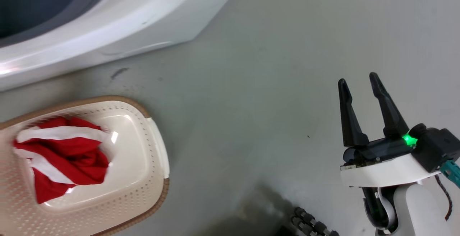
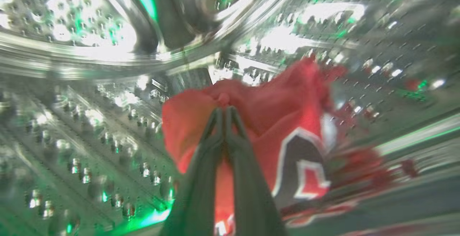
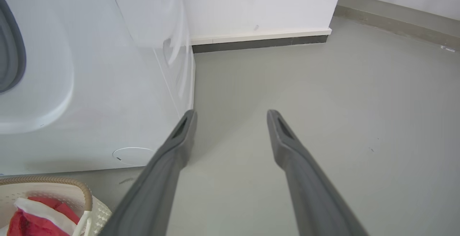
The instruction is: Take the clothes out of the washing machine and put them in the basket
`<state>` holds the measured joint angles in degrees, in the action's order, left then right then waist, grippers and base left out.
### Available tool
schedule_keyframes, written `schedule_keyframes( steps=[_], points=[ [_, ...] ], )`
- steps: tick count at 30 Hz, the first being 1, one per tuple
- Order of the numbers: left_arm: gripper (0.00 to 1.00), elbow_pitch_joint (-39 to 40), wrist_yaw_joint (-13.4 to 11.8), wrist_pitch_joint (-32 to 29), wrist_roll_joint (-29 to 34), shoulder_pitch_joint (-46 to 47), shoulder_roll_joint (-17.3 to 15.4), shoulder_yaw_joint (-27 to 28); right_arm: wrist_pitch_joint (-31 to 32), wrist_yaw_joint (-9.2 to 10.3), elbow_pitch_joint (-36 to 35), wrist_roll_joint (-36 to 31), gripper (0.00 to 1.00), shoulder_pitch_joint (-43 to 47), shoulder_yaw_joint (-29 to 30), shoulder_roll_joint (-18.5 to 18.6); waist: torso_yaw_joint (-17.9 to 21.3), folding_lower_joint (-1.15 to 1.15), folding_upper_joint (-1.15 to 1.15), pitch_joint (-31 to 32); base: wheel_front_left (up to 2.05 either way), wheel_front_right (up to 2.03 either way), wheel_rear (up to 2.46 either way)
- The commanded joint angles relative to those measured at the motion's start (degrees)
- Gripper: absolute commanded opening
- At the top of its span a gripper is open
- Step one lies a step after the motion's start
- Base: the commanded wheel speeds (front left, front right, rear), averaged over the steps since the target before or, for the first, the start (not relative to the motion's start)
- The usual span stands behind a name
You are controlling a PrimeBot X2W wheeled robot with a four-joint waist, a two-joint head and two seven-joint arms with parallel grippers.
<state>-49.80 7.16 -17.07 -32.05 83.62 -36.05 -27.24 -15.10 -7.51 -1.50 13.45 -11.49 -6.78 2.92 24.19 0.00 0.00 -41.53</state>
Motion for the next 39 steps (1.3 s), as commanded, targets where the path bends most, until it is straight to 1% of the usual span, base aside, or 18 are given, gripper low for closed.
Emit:
schedule_keyframes(
  steps=[1, 9, 12, 15, 19, 22, 28, 30, 31, 32, 39],
  points=[
    [0.0, -0.1, 0.0, 4.5, 0.0, -1.9, 0.3, 0.4, -0.1, 0.05, 0.2, -0.8, 1.0, -0.7, 0.4, -0.1, -2.1, 0.0, 0.0, 2.6, 0.0, 0.0, 0.0],
    [0.0, -1.7, 0.0, 22.6, -1.2, -12.3, 3.1, 1.3, -0.1, 0.05, 0.9, -3.0, 1.0, 0.4, 2.3, 0.0, -6.3, 0.0, 0.0, 9.1, 0.0, 0.0, 0.0],
    [0.0, -2.0, -0.2, 27.9, -1.1, -16.1, 4.4, 0.9, -0.1, 0.05, 1.3, -3.7, 1.0, 1.4, 3.0, -0.1, -7.9, 0.0, 0.0, 11.7, 0.0, 0.0, 0.0],
    [0.0, -1.3, -0.8, 31.1, -0.6, -19.5, 5.6, 1.0, -0.1, 0.04, 1.8, -4.5, 1.0, 1.8, 3.3, -0.1, -9.3, 0.0, 0.0, 14.3, 0.0, 0.0, 0.0],
    [0.0, 3.1, -2.5, 32.3, 0.9, -24.9, 7.2, 1.9, -0.1, 0.05, 2.5, -5.4, 1.0, 2.9, 3.7, 0.0, -11.2, 0.0, 0.0, 17.7, 0.0, 0.0, 0.0],
    [0.0, 10.1, -4.4, 32.3, 2.7, -30.4, 8.0, 4.7, -0.1, 0.04, 2.8, -5.9, 1.0, 3.4, 3.7, -0.1, -12.5, 0.0, 0.0, 19.9, 0.0, 0.0, 0.0],
    [0.0, 24.0, -6.2, 32.3, 8.4, -40.8, 9.7, 9.8, -0.1, 0.05, 3.5, -7.4, 1.0, 4.4, 3.9, -0.1, -15.3, 0.0, 0.0, 23.6, 0.0, 0.0, 0.0],
    [0.0, 28.3, -6.3, 32.3, 9.8, -44.4, 10.8, 11.4, -0.1, 0.05, 3.8, -7.7, 1.0, 4.5, 4.2, -0.1, -16.2, 0.0, 0.0, 24.6, 0.0, 0.0, 0.0],
    [0.0, 28.3, -6.3, 32.3, 9.8, -44.4, 10.8, 11.4, -0.1, 0.05, 3.8, -7.7, 1.0, 4.5, 4.2, -0.1, -16.2, 0.0, 0.0, 24.6, 0.0, 0.0, 0.0],
    [0.0, 30.2, -6.3, 32.3, 10.4, -45.9, 11.3, 12.2, -0.1, 0.05, 3.9, -7.7, 1.0, 4.7, 4.4, 0.0, -16.6, 0.0, 0.0, 25.2, 0.0, 0.0, 0.0],
    [0.0, 41.8, -5.2, 32.3, 13.3, -55.3, 14.1, 16.0, -0.1, 0.05, 4.7, -8.2, 1.0, 6.0, 5.3, 0.0, -19.6, 0.0, 0.0, 28.2, 0.0, 0.0, 0.0]
  ],
)
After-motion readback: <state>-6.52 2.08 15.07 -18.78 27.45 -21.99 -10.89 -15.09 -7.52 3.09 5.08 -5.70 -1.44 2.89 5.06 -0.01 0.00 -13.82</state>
